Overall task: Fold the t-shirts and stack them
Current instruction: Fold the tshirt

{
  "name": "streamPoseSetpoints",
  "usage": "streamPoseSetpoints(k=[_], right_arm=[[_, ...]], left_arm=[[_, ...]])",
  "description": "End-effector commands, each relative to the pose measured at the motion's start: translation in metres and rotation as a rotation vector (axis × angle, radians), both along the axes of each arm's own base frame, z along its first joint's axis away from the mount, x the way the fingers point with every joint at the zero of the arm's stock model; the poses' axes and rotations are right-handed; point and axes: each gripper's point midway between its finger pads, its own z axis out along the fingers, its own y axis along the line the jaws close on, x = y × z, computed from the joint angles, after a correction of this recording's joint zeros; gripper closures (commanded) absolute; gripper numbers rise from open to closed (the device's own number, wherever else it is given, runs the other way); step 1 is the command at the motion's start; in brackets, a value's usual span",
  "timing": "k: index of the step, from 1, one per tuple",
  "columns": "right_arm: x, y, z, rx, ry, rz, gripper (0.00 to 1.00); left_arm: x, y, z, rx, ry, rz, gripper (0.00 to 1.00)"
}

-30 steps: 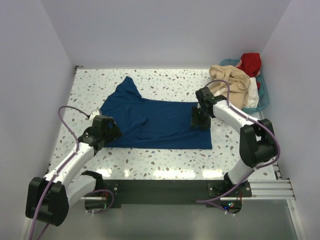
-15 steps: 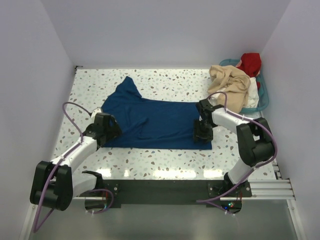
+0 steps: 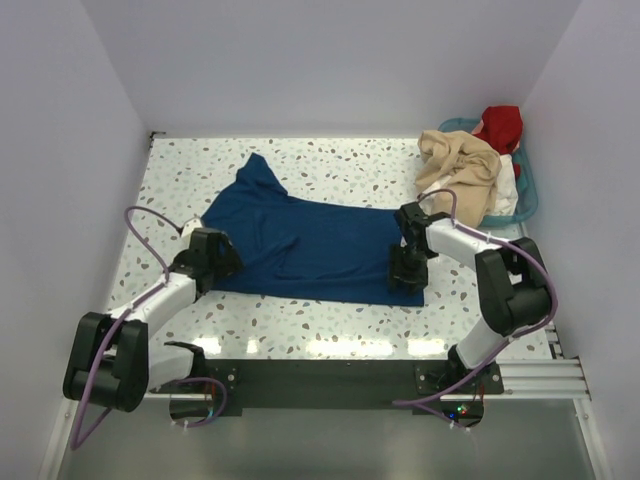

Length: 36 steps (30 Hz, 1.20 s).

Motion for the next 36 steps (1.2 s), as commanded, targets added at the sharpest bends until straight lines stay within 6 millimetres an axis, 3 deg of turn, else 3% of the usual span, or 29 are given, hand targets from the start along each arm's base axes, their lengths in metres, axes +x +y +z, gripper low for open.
streamPoseSetpoints(k=[1, 13, 18, 23, 27, 30, 33, 36], right_arm=[[-0.069, -0.021, -0.023, -0.083, 0.281, 0.009, 0.47], [-0.098, -0.017, -0.015, -0.034, 0.386, 0.005, 0.46], [-0.106, -0.014, -0.014, -0.012, 0.411, 0.016, 0.46], [-0.087, -0.003, 0.005, 0.035, 0.335, 0.024, 0.44], [-0.071, 0.002, 0.031, 0.053, 0.283, 0.044, 0.42], [-0.055, 0.006, 0.05, 0.064, 0.229, 0.056, 0.42], [-0.031, 0.017, 0.068, 0.096, 0.139, 0.064, 0.42], [0.006, 0.04, 0.086, 0.192, -0.002, 0.049, 0.42]], left_arm=[[-0.02, 0.004, -0.026, -0.017, 0.095, 0.044, 0.06], [-0.052, 0.007, -0.039, -0.07, 0.226, 0.139, 0.01], [-0.062, 0.011, -0.029, -0.067, 0.232, 0.152, 0.0], [-0.025, 0.019, 0.027, 0.022, 0.07, 0.087, 0.05], [0.016, -0.005, 0.076, 0.054, -0.08, -0.031, 0.08], [0.043, -0.034, 0.092, 0.061, -0.14, -0.139, 0.08], [0.068, -0.056, 0.094, 0.028, -0.162, -0.216, 0.1], [0.09, -0.069, 0.093, 0.016, -0.188, -0.271, 0.13]])
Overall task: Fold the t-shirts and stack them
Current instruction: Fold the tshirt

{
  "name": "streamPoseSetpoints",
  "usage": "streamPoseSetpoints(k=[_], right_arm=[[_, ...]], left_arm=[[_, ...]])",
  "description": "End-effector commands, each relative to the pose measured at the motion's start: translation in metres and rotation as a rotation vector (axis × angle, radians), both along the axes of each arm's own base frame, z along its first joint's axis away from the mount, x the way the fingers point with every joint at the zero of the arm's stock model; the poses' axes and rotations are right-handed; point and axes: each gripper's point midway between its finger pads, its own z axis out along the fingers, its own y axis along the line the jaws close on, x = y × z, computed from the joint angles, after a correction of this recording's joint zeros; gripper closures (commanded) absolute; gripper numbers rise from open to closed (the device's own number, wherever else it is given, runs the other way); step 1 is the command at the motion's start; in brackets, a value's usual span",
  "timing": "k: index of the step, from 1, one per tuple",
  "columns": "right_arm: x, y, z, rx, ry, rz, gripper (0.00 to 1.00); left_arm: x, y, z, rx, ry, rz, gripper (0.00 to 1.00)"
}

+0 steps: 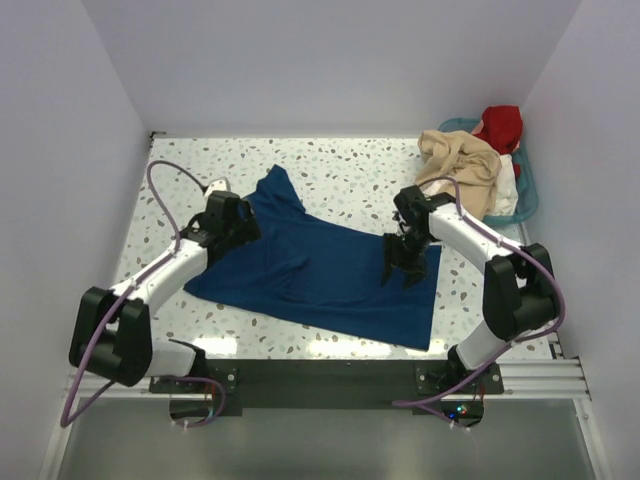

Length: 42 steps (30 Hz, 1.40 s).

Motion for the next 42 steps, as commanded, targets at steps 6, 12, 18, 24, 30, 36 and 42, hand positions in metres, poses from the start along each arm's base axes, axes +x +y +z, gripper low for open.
streamPoseSetpoints(k=[6, 12, 18, 24, 30, 36, 42], right_arm=[[0.092, 0.09, 0.053, 0.289, -0.313, -0.041, 0.43], [0.116, 0.167, 0.055, 0.373, -0.347, 0.018, 0.45], [0.115, 0.212, 0.015, 0.349, -0.3, 0.062, 0.48], [0.118, 0.223, -0.002, 0.33, -0.298, 0.075, 0.48], [0.124, 0.23, -0.009, 0.333, -0.304, 0.07, 0.49], [0.119, 0.236, -0.018, 0.338, -0.272, 0.081, 0.51], [0.115, 0.237, -0.026, 0.325, -0.245, 0.085, 0.52]], left_arm=[[0.053, -0.042, 0.007, -0.056, -0.082, -0.193, 0.17], [0.076, -0.056, -0.007, -0.064, -0.067, -0.238, 0.24], [0.086, -0.062, -0.022, -0.062, -0.029, -0.257, 0.31], [0.086, -0.065, -0.031, -0.082, -0.01, -0.258, 0.34], [0.086, -0.066, -0.036, -0.084, 0.002, -0.26, 0.36], [0.086, -0.067, -0.042, -0.078, 0.018, -0.264, 0.4], [0.089, -0.071, -0.045, -0.086, 0.02, -0.276, 0.45]])
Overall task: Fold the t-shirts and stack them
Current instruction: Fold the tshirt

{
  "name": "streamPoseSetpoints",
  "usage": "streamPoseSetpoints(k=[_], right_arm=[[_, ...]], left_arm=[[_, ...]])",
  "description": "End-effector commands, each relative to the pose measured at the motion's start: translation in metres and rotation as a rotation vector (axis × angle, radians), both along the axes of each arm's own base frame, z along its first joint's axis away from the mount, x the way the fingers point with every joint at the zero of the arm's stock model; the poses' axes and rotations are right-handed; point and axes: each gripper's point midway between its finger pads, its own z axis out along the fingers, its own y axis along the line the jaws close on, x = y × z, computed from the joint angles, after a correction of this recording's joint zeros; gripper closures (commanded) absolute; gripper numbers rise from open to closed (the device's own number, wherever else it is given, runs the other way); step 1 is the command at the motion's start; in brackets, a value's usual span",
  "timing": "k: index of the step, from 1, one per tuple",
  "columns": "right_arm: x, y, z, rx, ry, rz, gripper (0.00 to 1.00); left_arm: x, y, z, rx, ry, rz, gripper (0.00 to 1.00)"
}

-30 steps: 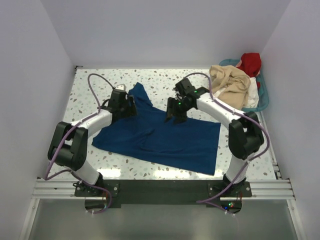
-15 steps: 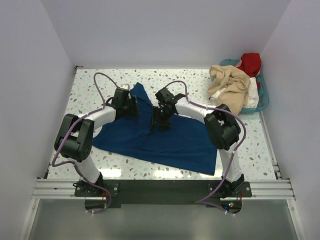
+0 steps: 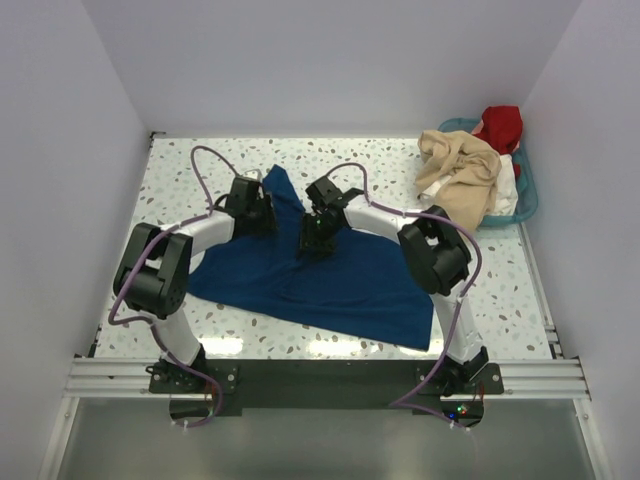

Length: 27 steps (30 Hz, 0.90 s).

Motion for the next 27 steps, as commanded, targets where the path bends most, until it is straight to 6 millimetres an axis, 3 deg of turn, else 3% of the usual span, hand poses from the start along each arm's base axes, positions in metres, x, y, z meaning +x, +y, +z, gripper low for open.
streamPoseSetpoints(k=[1, 6, 12, 16, 20, 27], right_arm=[[0.002, 0.012, 0.014, 0.039, -0.008, 0.004, 0.53], [0.001, 0.017, 0.013, 0.056, 0.005, 0.004, 0.6], [-0.002, 0.024, 0.017, 0.108, 0.02, 0.008, 0.74], [-0.001, 0.027, 0.025, 0.129, 0.0, 0.012, 0.9], [0.004, 0.028, 0.029, 0.13, -0.034, 0.033, 0.99], [0.015, 0.032, 0.045, 0.136, -0.108, 0.066, 1.0]], left_arm=[[0.02, -0.01, 0.017, -0.023, -0.071, -0.028, 0.47], [0.02, -0.009, 0.016, -0.023, -0.066, -0.025, 0.57], [0.019, -0.009, 0.013, -0.025, -0.059, -0.023, 0.8], [0.017, -0.006, 0.016, -0.02, -0.066, 0.001, 1.0], [0.017, -0.001, 0.025, -0.014, -0.093, 0.025, 1.0], [0.014, 0.015, 0.056, -0.001, -0.191, 0.105, 1.0]])
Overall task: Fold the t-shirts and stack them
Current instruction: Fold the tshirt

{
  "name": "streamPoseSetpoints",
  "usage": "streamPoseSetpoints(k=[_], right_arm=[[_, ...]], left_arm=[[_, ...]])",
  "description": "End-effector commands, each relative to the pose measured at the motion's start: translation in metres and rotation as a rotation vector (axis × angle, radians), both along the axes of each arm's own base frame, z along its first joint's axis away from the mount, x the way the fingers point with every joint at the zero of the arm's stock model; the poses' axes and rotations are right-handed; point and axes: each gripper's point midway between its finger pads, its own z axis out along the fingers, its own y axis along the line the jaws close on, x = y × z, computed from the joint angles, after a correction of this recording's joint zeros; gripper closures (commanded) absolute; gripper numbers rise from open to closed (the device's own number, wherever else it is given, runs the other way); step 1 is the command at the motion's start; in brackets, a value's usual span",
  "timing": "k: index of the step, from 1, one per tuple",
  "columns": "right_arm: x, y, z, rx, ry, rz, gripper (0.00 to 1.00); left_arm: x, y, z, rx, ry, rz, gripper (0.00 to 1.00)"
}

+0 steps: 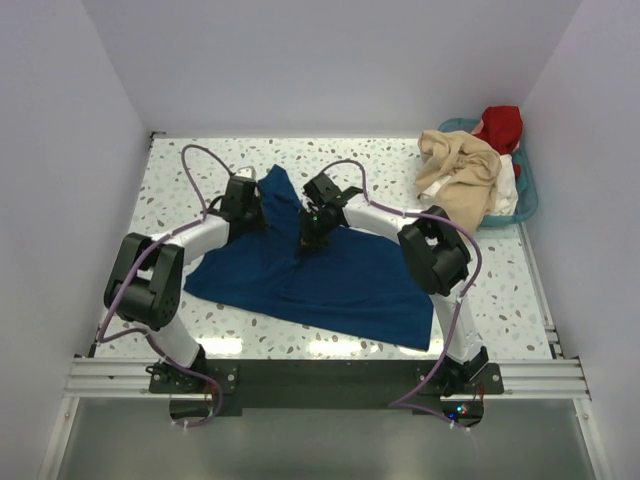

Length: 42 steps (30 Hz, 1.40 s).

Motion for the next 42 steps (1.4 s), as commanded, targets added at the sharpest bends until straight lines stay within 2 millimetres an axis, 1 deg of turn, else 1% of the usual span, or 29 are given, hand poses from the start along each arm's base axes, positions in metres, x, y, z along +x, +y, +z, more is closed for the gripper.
streamPoseSetpoints(k=[1, 4, 8, 11, 18, 19, 28, 32, 36, 37, 38, 39, 40, 41, 42], right_arm=[[0.015, 0.014, 0.038, 0.064, -0.11, 0.037, 1.0], [0.019, 0.012, 0.045, 0.052, -0.145, 0.042, 1.0], [0.024, 0.012, 0.053, 0.043, -0.178, 0.052, 1.0], [0.026, 0.01, 0.056, 0.032, -0.193, 0.059, 1.0], [0.037, 0.011, 0.068, 0.01, -0.245, 0.072, 1.0], [0.039, 0.01, 0.065, 0.005, -0.242, 0.073, 1.0], [0.046, 0.014, 0.062, -0.013, -0.257, 0.103, 1.0], [0.048, 0.014, 0.056, -0.026, -0.247, 0.108, 1.0], [0.047, 0.011, 0.047, -0.05, -0.239, 0.109, 0.98], [0.047, 0.011, 0.045, -0.056, -0.237, 0.11, 0.97], [0.048, 0.01, 0.046, -0.061, -0.239, 0.107, 0.92], [0.05, 0.008, 0.045, -0.071, -0.241, 0.103, 0.84], [0.049, 0.008, 0.043, -0.077, -0.241, 0.104, 0.74], [0.05, 0.008, 0.045, -0.082, -0.244, 0.105, 0.57], [0.051, 0.007, 0.047, -0.085, -0.248, 0.102, 0.51]], left_arm=[[0.013, 0.008, 0.043, -0.015, -0.149, 0.066, 1.0], [0.012, 0.011, 0.049, -0.012, -0.166, 0.078, 1.0], [0.015, 0.009, 0.054, -0.016, -0.178, 0.075, 1.0], [0.016, 0.012, 0.056, -0.009, -0.184, 0.088, 1.0], [0.017, 0.019, 0.068, 0.005, -0.219, 0.122, 1.0], [0.017, 0.02, 0.069, 0.005, -0.221, 0.126, 1.0], [0.017, 0.026, 0.072, 0.019, -0.23, 0.166, 1.0], [0.018, 0.03, 0.069, 0.032, -0.219, 0.183, 1.0], [0.02, 0.027, 0.065, 0.029, -0.212, 0.176, 1.0], [0.021, 0.026, 0.065, 0.026, -0.214, 0.17, 0.99], [0.023, 0.024, 0.065, 0.021, -0.218, 0.164, 0.83], [0.024, 0.022, 0.062, 0.019, -0.207, 0.155, 0.72], [0.027, 0.02, 0.065, 0.014, -0.214, 0.151, 0.6], [0.027, 0.02, 0.065, 0.016, -0.206, 0.149, 0.43], [0.028, 0.02, 0.067, 0.019, -0.208, 0.148, 0.37]])
